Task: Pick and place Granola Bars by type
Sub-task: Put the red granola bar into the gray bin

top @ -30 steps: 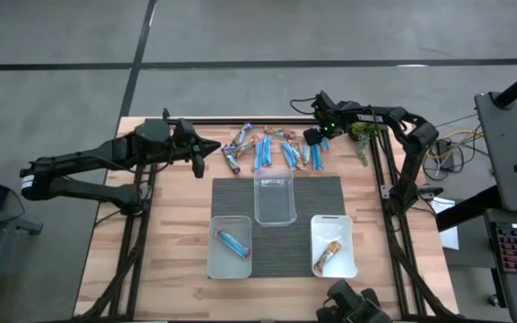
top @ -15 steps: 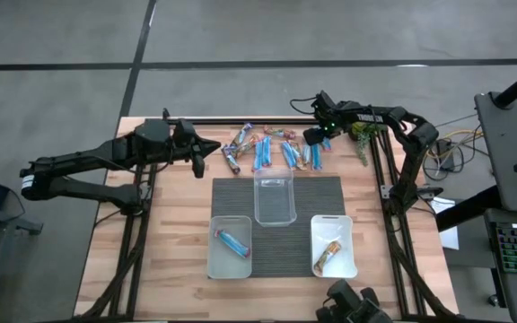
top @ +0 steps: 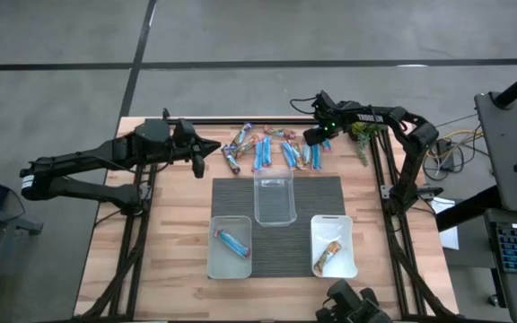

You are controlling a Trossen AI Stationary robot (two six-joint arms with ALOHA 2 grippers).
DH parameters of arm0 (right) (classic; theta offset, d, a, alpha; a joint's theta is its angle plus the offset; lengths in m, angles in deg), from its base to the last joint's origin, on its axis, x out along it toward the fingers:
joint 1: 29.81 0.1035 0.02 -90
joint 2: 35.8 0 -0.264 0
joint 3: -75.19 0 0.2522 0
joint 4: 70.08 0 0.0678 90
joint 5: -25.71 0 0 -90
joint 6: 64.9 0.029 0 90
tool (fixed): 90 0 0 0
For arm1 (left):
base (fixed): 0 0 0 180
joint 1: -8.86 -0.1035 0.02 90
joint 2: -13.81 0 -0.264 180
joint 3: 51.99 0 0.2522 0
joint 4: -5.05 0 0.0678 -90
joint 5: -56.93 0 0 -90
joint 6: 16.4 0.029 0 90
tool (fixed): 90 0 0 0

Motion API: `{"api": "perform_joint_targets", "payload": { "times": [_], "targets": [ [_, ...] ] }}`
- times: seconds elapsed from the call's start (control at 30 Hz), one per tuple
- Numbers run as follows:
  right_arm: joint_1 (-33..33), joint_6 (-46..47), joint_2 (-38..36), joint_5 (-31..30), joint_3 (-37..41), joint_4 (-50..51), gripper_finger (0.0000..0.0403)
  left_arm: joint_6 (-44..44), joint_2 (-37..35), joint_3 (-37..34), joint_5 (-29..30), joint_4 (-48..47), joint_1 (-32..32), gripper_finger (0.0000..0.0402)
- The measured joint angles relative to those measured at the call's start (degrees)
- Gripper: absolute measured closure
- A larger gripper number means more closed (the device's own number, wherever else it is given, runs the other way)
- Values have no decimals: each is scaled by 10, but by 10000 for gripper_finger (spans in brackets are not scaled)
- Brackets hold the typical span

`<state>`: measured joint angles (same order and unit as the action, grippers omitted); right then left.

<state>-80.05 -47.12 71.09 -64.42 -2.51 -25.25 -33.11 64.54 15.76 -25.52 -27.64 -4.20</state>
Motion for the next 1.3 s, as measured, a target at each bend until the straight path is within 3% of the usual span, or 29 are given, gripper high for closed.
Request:
{"api": "perform_joint_targets", "payload": {
  "times": [0.6, 0.87, 1.3],
  "targets": [
    [0, -4, -2, 1, -7, 15, 344, 0, 0, 0, 0, 0, 0, 401],
    [-1, -32, -9, 1, -54, 67, 344, 0, 0, 0, 0, 0, 0, 401],
    [34, -47, -88, 4, -101, 104, 344, 1, -2, 0, 0, 0, 0, 401]
  ]
}}
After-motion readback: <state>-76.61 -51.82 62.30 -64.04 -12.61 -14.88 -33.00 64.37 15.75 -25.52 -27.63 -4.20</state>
